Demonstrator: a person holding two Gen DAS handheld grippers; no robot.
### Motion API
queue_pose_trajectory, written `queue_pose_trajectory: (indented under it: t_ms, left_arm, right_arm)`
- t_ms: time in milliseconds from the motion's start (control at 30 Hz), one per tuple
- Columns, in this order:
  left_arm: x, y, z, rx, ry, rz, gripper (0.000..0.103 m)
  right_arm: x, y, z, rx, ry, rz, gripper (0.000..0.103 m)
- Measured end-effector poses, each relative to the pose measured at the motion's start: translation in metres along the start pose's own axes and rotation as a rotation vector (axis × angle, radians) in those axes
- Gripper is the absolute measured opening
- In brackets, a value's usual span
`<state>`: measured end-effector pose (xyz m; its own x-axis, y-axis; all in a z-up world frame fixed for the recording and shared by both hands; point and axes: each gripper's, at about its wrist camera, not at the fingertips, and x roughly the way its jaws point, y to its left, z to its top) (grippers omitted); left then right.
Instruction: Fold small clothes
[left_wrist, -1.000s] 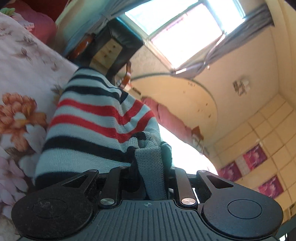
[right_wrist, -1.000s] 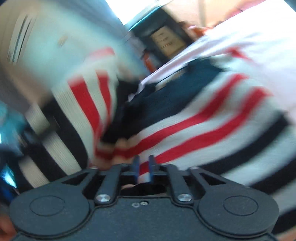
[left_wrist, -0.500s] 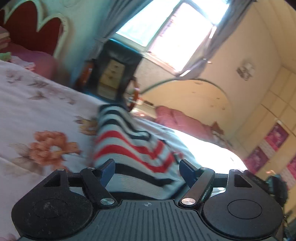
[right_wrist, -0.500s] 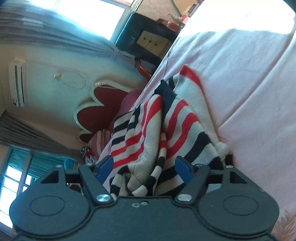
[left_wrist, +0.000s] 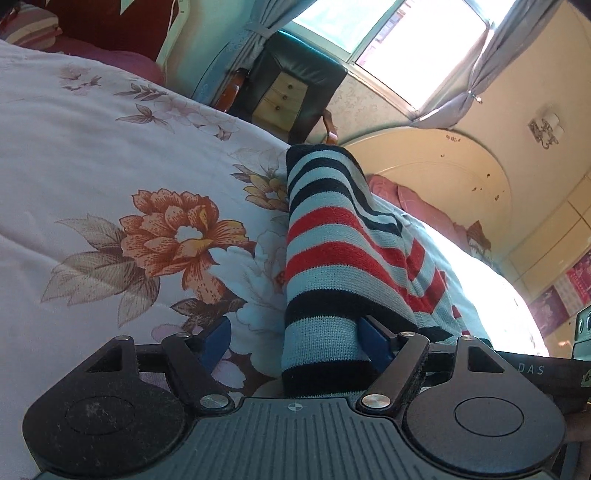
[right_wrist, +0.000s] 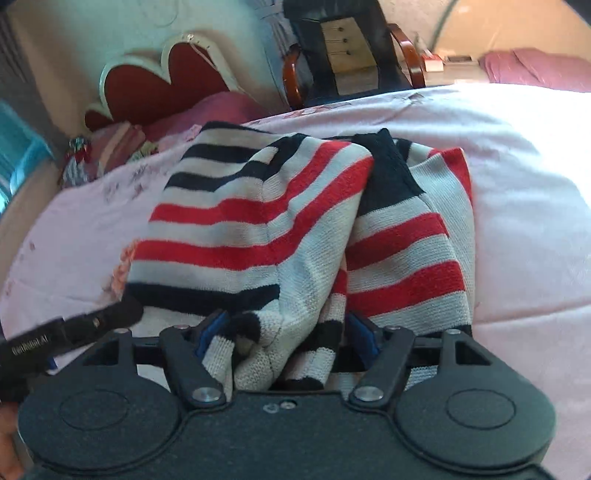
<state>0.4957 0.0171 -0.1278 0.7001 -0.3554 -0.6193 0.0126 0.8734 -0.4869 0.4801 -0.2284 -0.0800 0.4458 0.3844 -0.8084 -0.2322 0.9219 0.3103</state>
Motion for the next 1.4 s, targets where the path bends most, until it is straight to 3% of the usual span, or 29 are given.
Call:
queue_pose_trajectory:
  t_ms: [67,200,233,267,333,367,500,667,767,900,1000,1100,1133,1167,1233,1333,1400]
  left_arm:
    - [0.0,-0.001,0.001,0.02,0.001,0.006,0.075]
    - [0.002,-0.002,0.001,0.029,0.004,0.01,0.078]
    - [0.003,-0.002,0.001,0.027,0.004,0.009,0.078]
    - [0.003,-0.002,0.001,0.025,0.002,0.008,0.078]
    - [0.003,-0.002,0.004,0.034,-0.007,0.005,0.079]
    - [0.001,-0.001,0.007,0.034,-0.02,0.003,0.079]
    - [0.0,0.001,0.019,0.014,-0.067,-0.004,0.078]
    - [0.012,-0.028,0.026,0.104,-0.053,-0.034,0.078]
    - [0.025,-0.053,0.019,0.2,-0.014,-0.013,0.078]
    - [0.052,-0.078,-0.002,0.297,0.047,0.01,0.078]
    - [0.052,-0.079,-0.003,0.287,0.043,0.008,0.078]
    - [0.049,-0.075,-0.001,0.282,0.051,-0.006,0.078]
    - [0.048,-0.074,0.0,0.278,0.054,-0.006,0.078]
    - [0.045,-0.074,0.002,0.276,0.049,-0.004,0.078]
    - [0.037,-0.072,0.004,0.273,0.016,-0.005,0.078]
    - [0.031,-0.061,0.007,0.219,-0.02,-0.019,0.078]
    - [0.03,-0.056,0.008,0.194,-0.02,-0.03,0.078]
  right_arm:
    - [-0.005,0.006,-0.004,-0.013,0.0,-0.024,0.069]
    - [-0.009,-0.009,-0.004,0.093,0.01,0.031,0.066]
    - [-0.007,-0.012,-0.004,0.098,0.007,0.04,0.05]
    - [-0.003,-0.012,-0.003,0.089,-0.002,0.051,0.042]
    - [-0.001,-0.008,-0.001,0.039,-0.028,0.041,0.034]
    - [-0.004,0.001,-0.003,-0.025,-0.058,0.03,0.028]
    - [-0.028,0.032,-0.014,-0.292,-0.23,-0.003,0.024]
    - [-0.062,0.029,-0.018,-0.371,-0.415,-0.003,0.023]
    - [-0.066,0.002,-0.025,-0.311,-0.468,0.02,0.023]
    - [-0.027,-0.049,-0.041,-0.134,-0.33,-0.018,0.024]
    - [-0.029,-0.058,-0.043,-0.045,-0.317,0.015,0.027]
    - [-0.037,-0.058,-0.032,0.011,-0.302,0.011,0.038]
    - [-0.041,-0.057,-0.03,0.019,-0.313,0.005,0.052]
    - [-0.044,-0.057,-0.025,0.027,-0.318,0.005,0.057]
    - [-0.041,-0.058,-0.014,0.056,-0.274,-0.014,0.055]
    - [-0.028,-0.064,0.002,0.094,-0.224,-0.009,0.035]
    - [-0.017,-0.066,0.01,0.084,-0.196,-0.023,0.034]
